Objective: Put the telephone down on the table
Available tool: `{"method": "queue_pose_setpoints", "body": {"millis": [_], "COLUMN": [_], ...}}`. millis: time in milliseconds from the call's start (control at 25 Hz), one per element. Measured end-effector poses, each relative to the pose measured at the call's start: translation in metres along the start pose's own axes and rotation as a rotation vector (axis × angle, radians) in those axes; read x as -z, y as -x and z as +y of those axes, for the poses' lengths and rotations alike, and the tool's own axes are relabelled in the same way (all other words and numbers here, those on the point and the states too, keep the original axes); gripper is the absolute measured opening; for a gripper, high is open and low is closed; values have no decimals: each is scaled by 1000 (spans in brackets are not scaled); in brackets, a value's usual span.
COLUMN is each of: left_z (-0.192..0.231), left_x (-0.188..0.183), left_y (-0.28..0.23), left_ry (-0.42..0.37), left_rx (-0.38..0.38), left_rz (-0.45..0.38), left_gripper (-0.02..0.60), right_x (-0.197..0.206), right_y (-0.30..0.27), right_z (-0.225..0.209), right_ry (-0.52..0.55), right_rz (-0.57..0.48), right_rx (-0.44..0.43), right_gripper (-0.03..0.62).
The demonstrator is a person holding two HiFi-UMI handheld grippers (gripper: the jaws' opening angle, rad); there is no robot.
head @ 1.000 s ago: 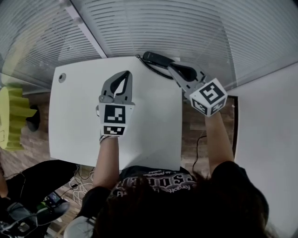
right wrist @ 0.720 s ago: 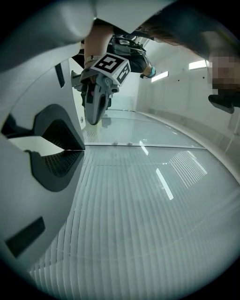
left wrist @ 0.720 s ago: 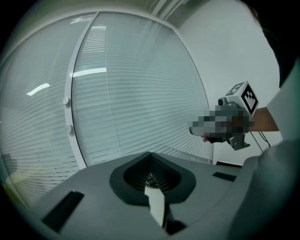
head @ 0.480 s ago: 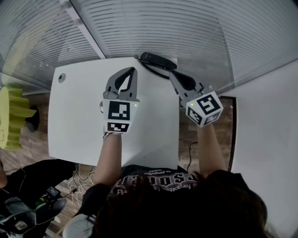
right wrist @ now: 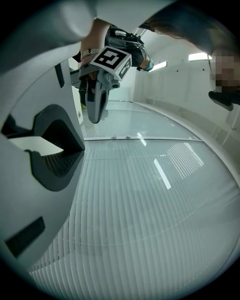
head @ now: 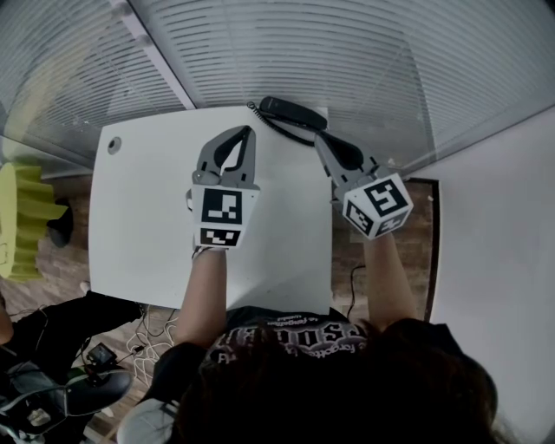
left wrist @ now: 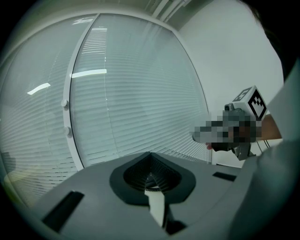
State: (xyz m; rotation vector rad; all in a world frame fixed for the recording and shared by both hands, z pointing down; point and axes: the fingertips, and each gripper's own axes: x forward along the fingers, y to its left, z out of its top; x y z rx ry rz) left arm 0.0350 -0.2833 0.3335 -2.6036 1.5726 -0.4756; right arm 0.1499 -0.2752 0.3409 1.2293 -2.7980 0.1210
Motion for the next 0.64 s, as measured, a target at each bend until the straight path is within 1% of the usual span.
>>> {"method": "queue_pose_setpoints", "body": {"millis": [160,320,400,640], "left_z": [-1,-20,-25,14], "left_x": [0,-16,-17,11], "left_y": [2,30,36,-9], "left_ry": [-2,-2,-4,-11], "left_rx": [-3,5,5,-14], "left_rz": [1,-10,-10,7], "left_gripper": [3,3,3,3], "right_x": [-1,-13,-13,12], "right_y": [0,33,39,-20], "right_z": [1,17,20,-9], "right_ry": [16,16,16,-5], "right_rz": [-2,-4,-1,5], "right_rx": [8,27,37,26], "right_gripper": [28,28,28,28]}}
